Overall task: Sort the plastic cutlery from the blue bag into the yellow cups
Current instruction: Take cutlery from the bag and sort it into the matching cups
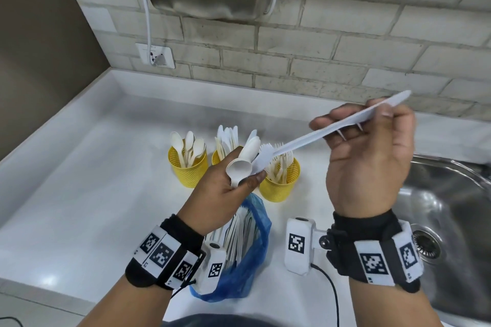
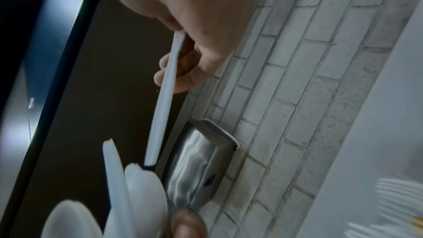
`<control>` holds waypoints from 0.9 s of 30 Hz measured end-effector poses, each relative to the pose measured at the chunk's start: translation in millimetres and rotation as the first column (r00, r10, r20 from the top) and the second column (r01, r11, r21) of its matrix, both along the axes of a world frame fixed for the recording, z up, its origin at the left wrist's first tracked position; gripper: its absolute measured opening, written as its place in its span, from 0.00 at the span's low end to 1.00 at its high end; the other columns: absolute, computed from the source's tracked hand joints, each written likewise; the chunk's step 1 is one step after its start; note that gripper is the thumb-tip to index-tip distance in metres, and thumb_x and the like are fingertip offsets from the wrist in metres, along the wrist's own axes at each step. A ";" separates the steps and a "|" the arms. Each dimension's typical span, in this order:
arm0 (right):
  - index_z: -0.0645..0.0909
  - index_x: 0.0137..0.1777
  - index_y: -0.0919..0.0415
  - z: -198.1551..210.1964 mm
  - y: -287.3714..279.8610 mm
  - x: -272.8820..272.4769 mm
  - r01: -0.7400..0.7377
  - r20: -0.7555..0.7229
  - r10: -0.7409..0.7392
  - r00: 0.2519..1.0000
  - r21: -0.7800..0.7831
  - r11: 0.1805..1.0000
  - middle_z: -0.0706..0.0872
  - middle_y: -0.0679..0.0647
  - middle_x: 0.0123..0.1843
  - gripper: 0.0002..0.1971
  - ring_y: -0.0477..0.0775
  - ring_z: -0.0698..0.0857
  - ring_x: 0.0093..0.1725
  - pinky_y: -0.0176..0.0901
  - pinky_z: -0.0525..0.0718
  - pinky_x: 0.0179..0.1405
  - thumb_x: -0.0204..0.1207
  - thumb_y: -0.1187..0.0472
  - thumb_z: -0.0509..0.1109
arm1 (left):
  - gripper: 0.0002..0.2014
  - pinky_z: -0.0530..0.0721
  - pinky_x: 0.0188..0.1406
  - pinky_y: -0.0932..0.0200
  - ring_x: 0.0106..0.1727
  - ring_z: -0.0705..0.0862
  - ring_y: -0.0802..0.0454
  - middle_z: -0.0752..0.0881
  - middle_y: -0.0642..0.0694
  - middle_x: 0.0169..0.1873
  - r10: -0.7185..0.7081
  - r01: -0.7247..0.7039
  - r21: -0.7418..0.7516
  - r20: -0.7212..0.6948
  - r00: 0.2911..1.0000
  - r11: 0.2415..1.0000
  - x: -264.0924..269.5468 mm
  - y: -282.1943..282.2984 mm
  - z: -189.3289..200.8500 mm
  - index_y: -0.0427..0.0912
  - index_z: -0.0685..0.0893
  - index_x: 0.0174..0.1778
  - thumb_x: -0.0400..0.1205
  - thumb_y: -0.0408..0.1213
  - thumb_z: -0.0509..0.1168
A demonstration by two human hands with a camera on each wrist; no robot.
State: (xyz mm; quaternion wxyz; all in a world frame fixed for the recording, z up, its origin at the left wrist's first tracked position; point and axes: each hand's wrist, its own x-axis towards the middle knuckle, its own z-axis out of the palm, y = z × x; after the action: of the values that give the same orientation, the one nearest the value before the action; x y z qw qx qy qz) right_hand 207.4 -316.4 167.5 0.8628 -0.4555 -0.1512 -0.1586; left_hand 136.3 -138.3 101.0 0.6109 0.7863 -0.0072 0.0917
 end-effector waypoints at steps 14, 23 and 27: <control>0.87 0.46 0.48 -33.3 5.6 -20.3 -0.171 0.059 0.268 0.962 -0.633 0.755 0.75 0.61 0.33 0.01 0.65 0.73 0.33 0.59 0.77 0.35 0.79 0.55 0.76 | 0.16 0.83 0.42 0.52 0.43 0.85 0.50 0.87 0.51 0.44 0.052 -0.078 0.139 0.178 0.983 0.987 0.6 0.8 3.1 0.61 0.82 0.58 0.85 0.33 0.71; 0.84 0.53 0.57 -35.8 8.6 -16.8 -0.132 0.069 0.209 0.975 -0.576 0.807 0.88 0.44 0.40 0.02 0.45 0.84 0.38 0.38 0.81 0.42 0.84 0.62 0.71 | 0.15 0.85 0.45 0.48 0.45 0.88 0.50 0.88 0.54 0.45 0.043 -0.058 0.124 0.120 0.992 0.991 0.6 -2.7 5.9 0.47 0.82 0.65 0.84 0.48 0.67; 0.88 0.52 0.61 -36.6 7.2 -13.9 -0.119 0.074 0.215 0.974 -0.638 0.761 0.91 0.59 0.47 0.05 0.59 0.89 0.47 0.54 0.87 0.48 0.84 0.61 0.72 | 0.15 0.87 0.46 0.51 0.47 0.88 0.52 0.89 0.55 0.47 0.027 -0.041 0.128 0.108 0.994 0.991 -0.2 -1.9 6.4 0.48 0.82 0.65 0.84 0.48 0.67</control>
State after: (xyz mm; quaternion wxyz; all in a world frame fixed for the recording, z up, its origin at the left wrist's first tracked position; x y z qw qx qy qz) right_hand 193.5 -309.2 130.9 0.6584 -0.6896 -0.2967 -0.0534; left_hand 136.2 -140.2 107.4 0.5554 0.8186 -0.0321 0.1431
